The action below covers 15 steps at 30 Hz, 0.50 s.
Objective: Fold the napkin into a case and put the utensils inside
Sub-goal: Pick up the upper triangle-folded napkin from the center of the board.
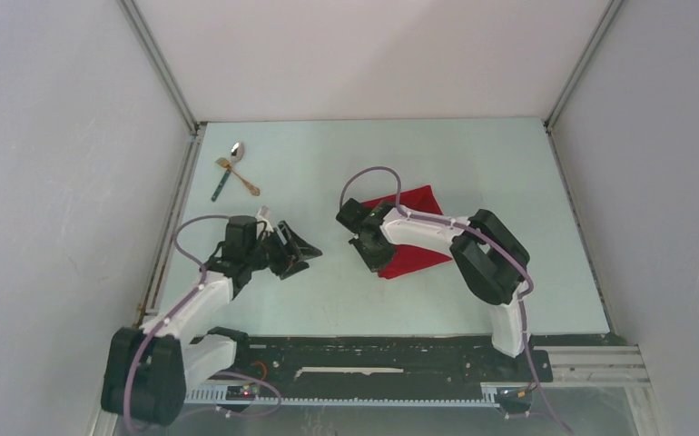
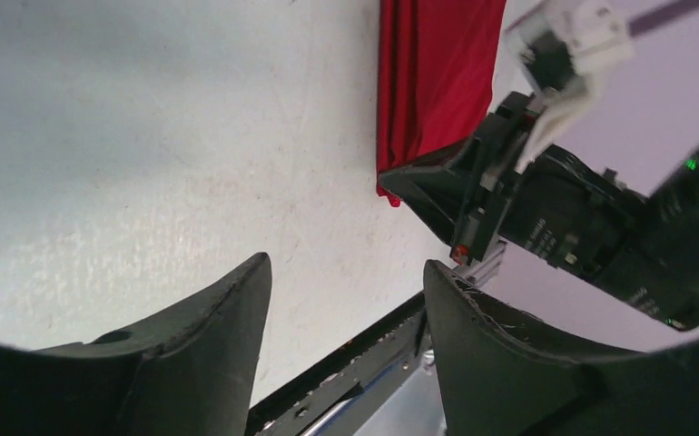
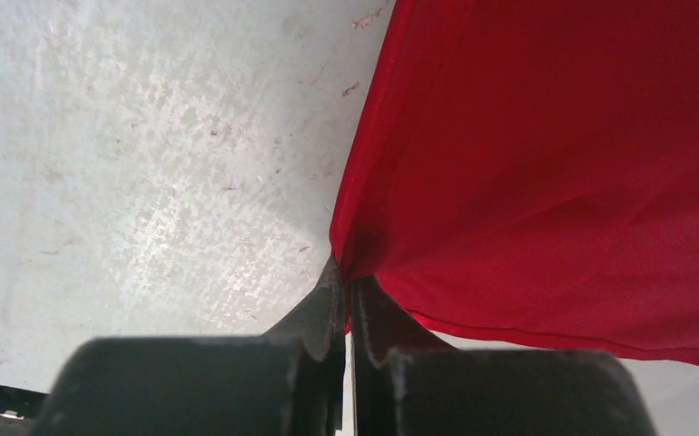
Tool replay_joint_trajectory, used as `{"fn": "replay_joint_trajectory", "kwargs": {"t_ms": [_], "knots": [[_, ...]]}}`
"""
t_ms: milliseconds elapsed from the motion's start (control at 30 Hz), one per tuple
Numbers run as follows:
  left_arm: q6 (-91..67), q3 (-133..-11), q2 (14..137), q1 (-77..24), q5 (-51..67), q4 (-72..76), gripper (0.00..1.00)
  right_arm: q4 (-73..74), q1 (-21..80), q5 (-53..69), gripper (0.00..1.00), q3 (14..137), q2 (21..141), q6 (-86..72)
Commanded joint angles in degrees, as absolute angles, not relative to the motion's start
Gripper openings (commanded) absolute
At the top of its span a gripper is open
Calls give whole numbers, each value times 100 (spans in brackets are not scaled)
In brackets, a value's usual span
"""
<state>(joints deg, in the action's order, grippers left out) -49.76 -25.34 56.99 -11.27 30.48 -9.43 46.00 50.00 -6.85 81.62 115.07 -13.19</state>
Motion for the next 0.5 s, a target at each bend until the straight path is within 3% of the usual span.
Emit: {"fn": "replay_joint_trajectory", "kwargs": {"t_ms": [0, 467], "knots": [[-5885, -2352, 6453, -1072, 3573, 608, 68, 4059, 4858, -529, 0, 7866, 11002, -1123], [-7900, -3004, 9228, -1833, 3173, 3706, 78, 3947, 4531, -62, 0, 7533, 10348, -905]]}}
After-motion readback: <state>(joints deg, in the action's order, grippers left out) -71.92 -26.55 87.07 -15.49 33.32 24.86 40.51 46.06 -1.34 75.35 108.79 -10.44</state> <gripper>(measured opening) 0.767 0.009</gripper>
